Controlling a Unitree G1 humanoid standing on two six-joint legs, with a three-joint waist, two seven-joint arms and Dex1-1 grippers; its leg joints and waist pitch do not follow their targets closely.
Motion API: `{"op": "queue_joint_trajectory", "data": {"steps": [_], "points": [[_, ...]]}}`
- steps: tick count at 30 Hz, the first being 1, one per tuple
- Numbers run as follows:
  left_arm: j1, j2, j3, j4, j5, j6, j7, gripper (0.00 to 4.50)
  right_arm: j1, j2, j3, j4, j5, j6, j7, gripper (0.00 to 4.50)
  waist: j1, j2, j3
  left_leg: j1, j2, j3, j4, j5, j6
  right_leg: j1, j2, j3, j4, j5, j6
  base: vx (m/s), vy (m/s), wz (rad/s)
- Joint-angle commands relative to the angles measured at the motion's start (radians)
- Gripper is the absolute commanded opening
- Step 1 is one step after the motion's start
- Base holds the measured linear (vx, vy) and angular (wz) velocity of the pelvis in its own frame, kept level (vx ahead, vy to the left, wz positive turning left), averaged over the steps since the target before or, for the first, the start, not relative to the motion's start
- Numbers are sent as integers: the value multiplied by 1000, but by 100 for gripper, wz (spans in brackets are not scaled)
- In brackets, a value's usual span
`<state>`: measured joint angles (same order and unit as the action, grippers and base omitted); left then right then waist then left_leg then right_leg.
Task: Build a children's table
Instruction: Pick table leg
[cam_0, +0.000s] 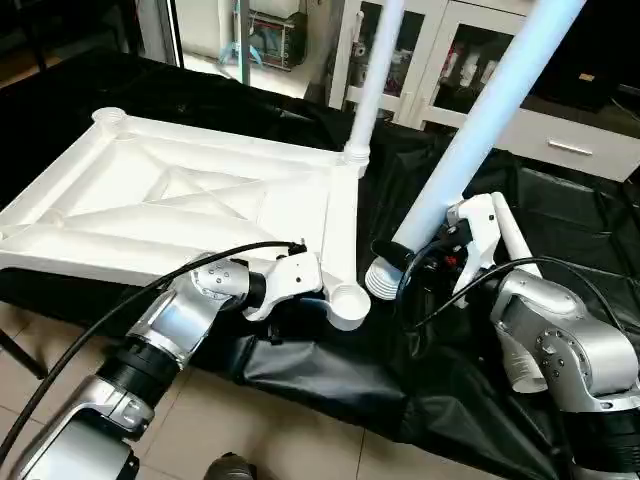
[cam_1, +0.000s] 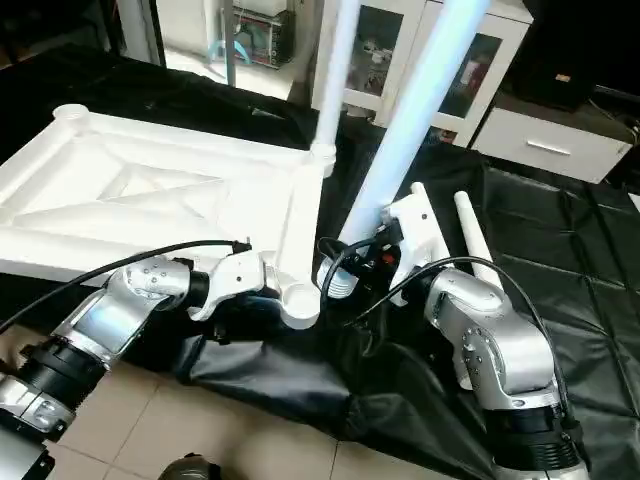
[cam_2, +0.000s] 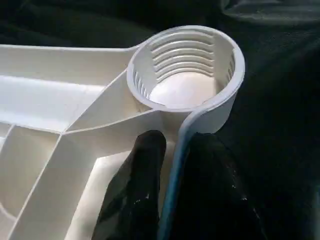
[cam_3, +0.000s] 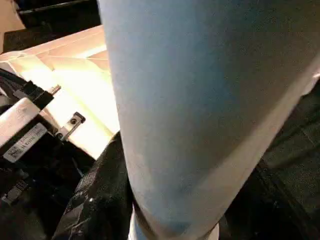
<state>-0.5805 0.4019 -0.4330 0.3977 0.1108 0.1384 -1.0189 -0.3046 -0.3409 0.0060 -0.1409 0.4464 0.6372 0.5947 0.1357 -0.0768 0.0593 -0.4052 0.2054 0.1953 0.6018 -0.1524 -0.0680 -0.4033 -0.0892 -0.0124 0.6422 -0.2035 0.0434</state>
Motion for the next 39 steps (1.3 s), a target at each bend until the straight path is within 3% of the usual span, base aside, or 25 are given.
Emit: {"op": "queue_joint_trajectory", "data": {"steps": [1,6,10,15,22,26,30,31,33,34,35,39], "points": [[-21,-3,61,-5,-41,-11,15,155,7,9,-24,-37,27,22,-16,186,-9,15,-74,41,20,-12,-81,-276,-71,23,-39,16,-76,-130,-169,0,0,0],[-39,48,74,26,-35,-53,-19,195,9,14,-15,-40,28,19,-20,186,-16,18,-72,43,20,-13,-84,-295,-79,21,-37,16,-78,-141,-167,0,0,0],[-50,62,73,41,-47,-52,-56,195,8,12,-18,-38,27,21,-18,186,-24,22,-72,45,20,-13,-86,-320,-91,18,-37,16,-79,-163,-169,0,0,0],[-81,52,71,120,-43,-94,-79,195,17,7,-19,-53,31,30,-21,186,-25,27,-73,44,19,-13,-84,-305,-90,21,-38,17,-77,-124,-176,0,0,0],[-90,42,64,201,-36,-110,-107,195,29,5,-16,-67,36,37,-23,186,-25,28,-73,45,20,-13,-85,-307,-85,22,-39,17,-77,-118,-186,0,0,0],[-76,64,73,212,-42,-115,-124,156,29,4,-20,-67,37,38,-25,186,-27,24,-71,45,21,-13,-86,-330,-87,21,-40,17,-79,-147,-186,0,0,0],[-73,72,77,228,-36,-123,-123,116,27,5,-21,-70,38,42,-26,186,-27,27,-70,47,22,-14,-87,-341,-90,19,-41,18,-80,-168,-183,0,0,0],[-70,79,70,238,-25,-137,-131,116,23,7,-21,-68,41,43,-26,186,-26,22,-70,46,22,-14,-87,-336,-87,19,-42,18,-80,-168,-184,0,0,0],[-67,83,68,239,-22,-136,-134,100,21,7,-20,-66,40,43,-26,186,-27,24,-70,46,22,-14,-88,-332,-87,19,-41,18,-80,-164,-181,0,0,0],[-64,85,67,243,-20,-139,-138,100,17,7,-19,-62,40,42,-25,186,-26,17,-70,45,22,-13,-87,-328,-83,19,-43,18,-79,-170,-181,0,0,0],[-62,86,67,244,-20,-140,-141,76,15,8,-18,-58,40,41,-25,186,-27,19,-69,44,22,-13,-88,-331,-84,19,-43,18,-81,-181,-179,0,0,0],[-47,91,54,236,-11,-139,-150,49,-4,21,-8,-38,37,39,-28,186,-30,17,-70,43,22,-14,-89,-326,-85,19,-43,18,-80,-187,-175,0,0,0]]}}
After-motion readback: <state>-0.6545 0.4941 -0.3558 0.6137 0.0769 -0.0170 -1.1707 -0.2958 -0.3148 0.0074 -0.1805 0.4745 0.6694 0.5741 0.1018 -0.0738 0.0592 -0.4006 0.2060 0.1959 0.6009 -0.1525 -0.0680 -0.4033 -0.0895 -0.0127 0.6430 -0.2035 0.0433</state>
